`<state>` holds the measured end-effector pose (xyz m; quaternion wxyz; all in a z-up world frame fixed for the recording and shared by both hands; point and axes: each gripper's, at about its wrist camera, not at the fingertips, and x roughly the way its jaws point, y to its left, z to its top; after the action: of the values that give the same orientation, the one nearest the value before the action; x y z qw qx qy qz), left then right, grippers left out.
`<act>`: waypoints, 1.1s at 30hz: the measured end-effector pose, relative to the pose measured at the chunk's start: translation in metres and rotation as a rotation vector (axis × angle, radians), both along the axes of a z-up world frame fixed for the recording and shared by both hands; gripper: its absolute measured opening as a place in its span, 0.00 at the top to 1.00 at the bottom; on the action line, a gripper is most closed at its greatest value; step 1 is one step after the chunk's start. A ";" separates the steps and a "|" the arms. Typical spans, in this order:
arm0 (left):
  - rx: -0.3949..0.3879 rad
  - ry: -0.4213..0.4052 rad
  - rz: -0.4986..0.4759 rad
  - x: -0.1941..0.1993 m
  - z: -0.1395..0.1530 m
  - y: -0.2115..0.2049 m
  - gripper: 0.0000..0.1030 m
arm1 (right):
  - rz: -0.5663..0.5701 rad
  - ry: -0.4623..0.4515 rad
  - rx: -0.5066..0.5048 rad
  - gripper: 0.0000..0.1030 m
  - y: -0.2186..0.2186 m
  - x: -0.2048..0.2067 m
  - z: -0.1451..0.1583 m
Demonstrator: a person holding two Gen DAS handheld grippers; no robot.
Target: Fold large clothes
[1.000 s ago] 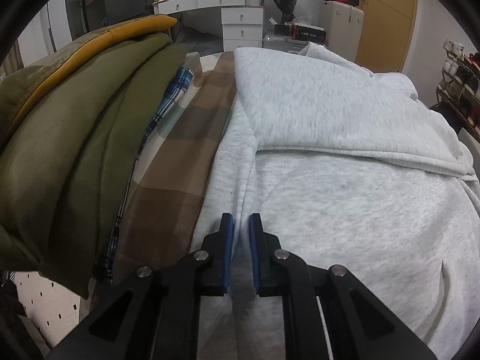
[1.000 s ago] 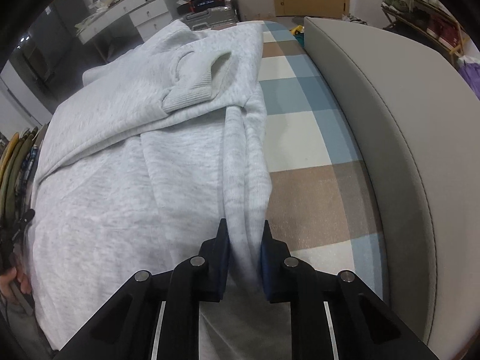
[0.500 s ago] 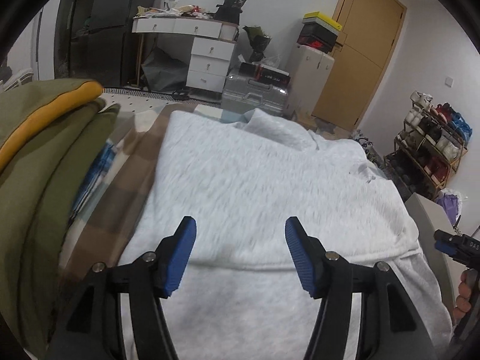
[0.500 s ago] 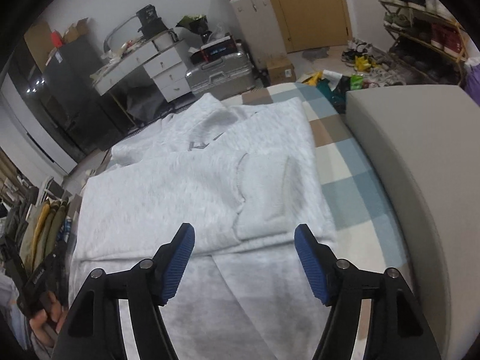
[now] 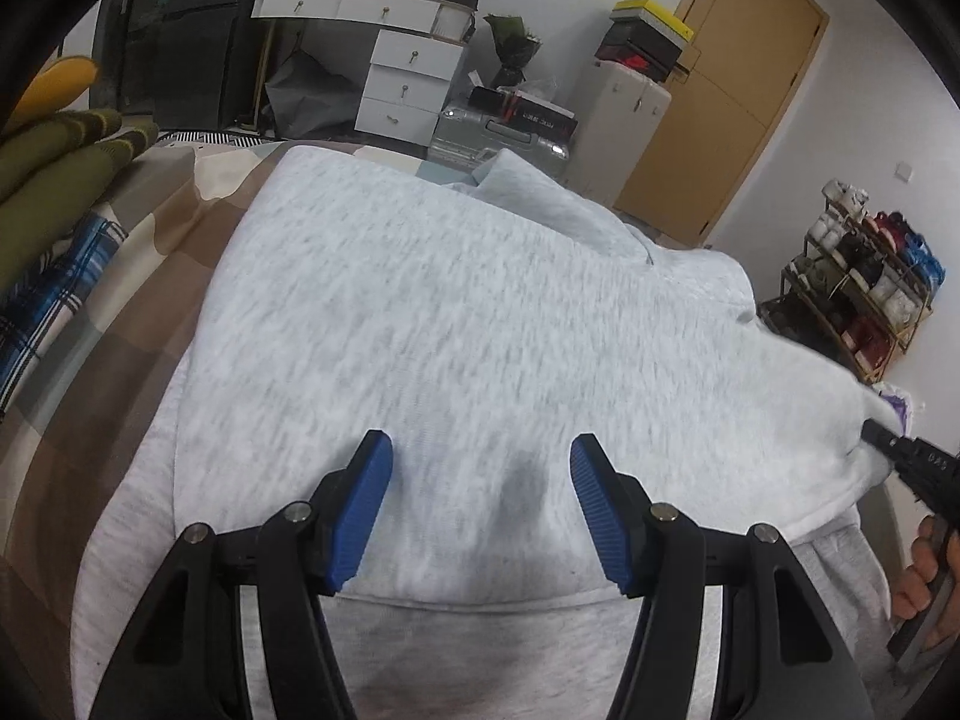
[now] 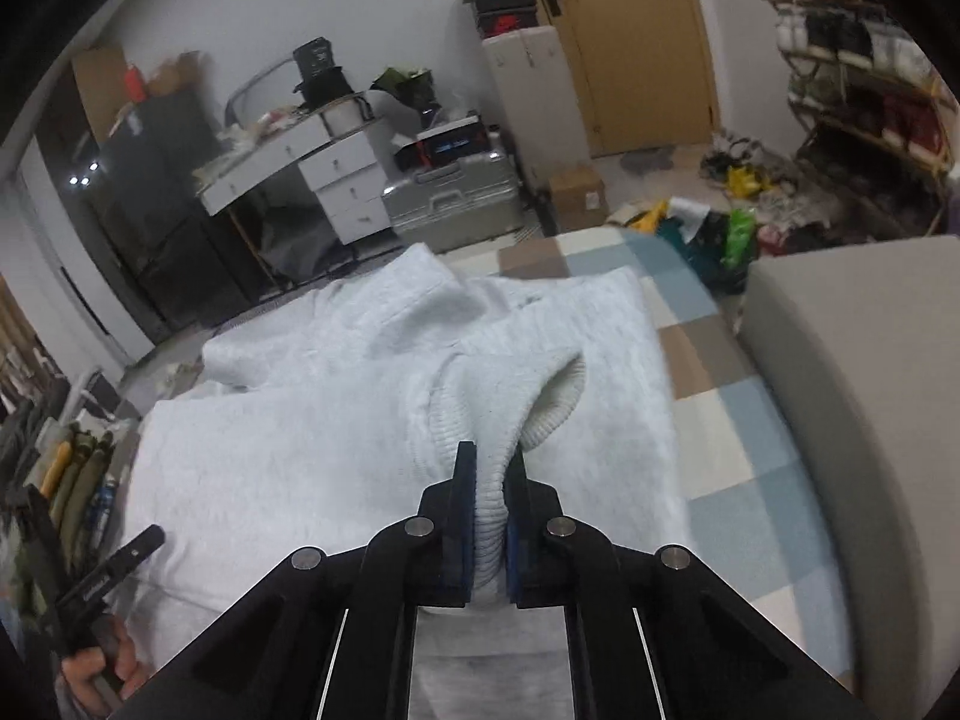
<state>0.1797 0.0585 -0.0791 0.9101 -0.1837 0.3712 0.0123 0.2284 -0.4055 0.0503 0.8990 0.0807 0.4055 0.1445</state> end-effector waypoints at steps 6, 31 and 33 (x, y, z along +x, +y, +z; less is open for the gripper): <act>0.008 0.004 -0.019 0.002 0.001 -0.006 0.46 | -0.092 0.228 -0.119 0.87 -0.005 0.022 -0.045; -0.064 -0.047 -0.001 -0.005 0.001 0.001 0.44 | 0.170 -0.036 -0.081 0.24 0.132 0.075 0.099; -0.069 -0.046 0.003 -0.006 0.000 0.003 0.43 | 0.106 0.043 -0.086 0.24 0.132 0.101 0.062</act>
<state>0.1741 0.0614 -0.0786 0.9114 -0.2157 0.3503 -0.0034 0.3291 -0.2734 0.1124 0.8837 0.0234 0.4344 0.1726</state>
